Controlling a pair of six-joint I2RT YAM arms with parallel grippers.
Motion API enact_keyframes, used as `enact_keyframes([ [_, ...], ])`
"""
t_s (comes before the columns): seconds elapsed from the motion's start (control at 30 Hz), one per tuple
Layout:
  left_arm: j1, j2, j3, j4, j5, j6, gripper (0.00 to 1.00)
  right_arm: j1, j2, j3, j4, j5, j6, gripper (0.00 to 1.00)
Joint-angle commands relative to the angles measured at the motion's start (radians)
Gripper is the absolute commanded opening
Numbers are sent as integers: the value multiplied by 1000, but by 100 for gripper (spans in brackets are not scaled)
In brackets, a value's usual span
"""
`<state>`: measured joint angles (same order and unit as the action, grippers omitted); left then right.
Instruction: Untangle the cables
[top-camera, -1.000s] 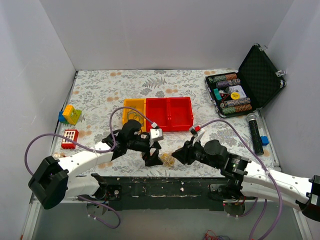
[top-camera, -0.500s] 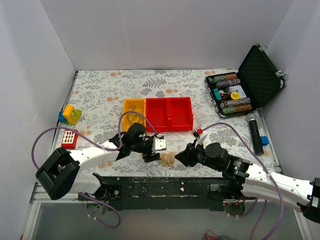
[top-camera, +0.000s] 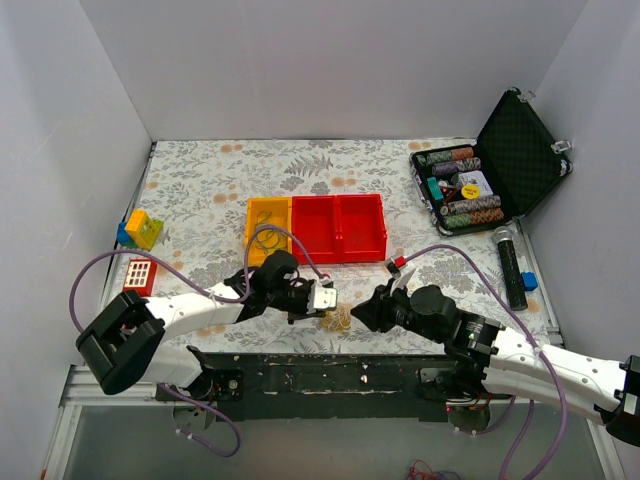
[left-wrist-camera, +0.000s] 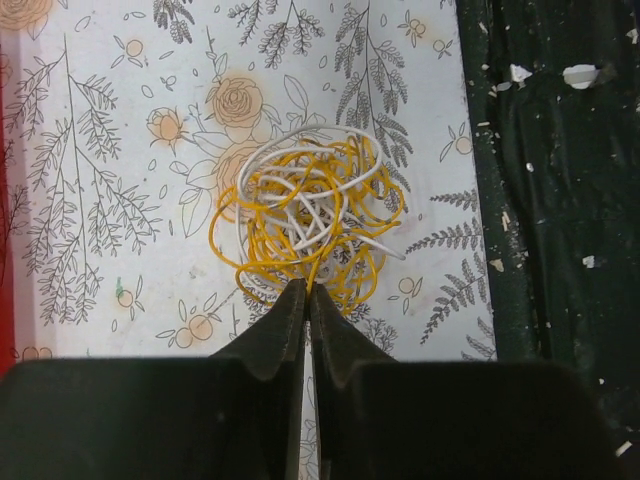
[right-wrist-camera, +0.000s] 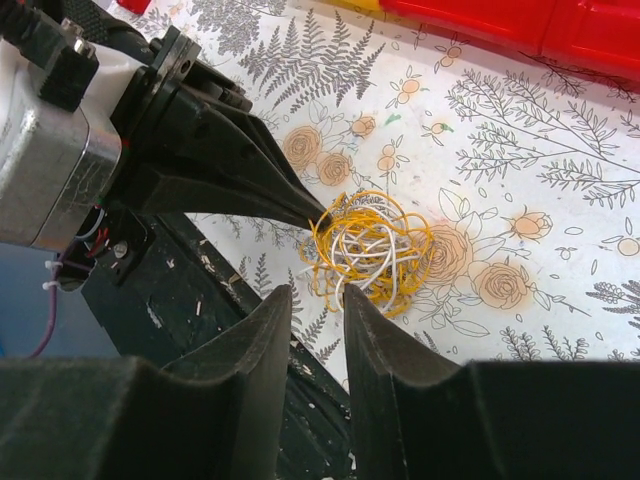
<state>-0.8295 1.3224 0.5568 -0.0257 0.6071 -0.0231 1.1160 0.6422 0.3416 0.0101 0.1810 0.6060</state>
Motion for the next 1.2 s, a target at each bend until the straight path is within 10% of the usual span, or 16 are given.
enact_keyframes([
  [0.0,-17,-34,60,-29,16,-29,0,5,2,7,70,14,-8,38],
  [0.4,-17,-158,242,-258,23,-343,0,4,114,91,105,-34,-106,62],
  [1.17,-13,-177,388,-260,82,-573,0,4,266,88,286,-6,-123,49],
])
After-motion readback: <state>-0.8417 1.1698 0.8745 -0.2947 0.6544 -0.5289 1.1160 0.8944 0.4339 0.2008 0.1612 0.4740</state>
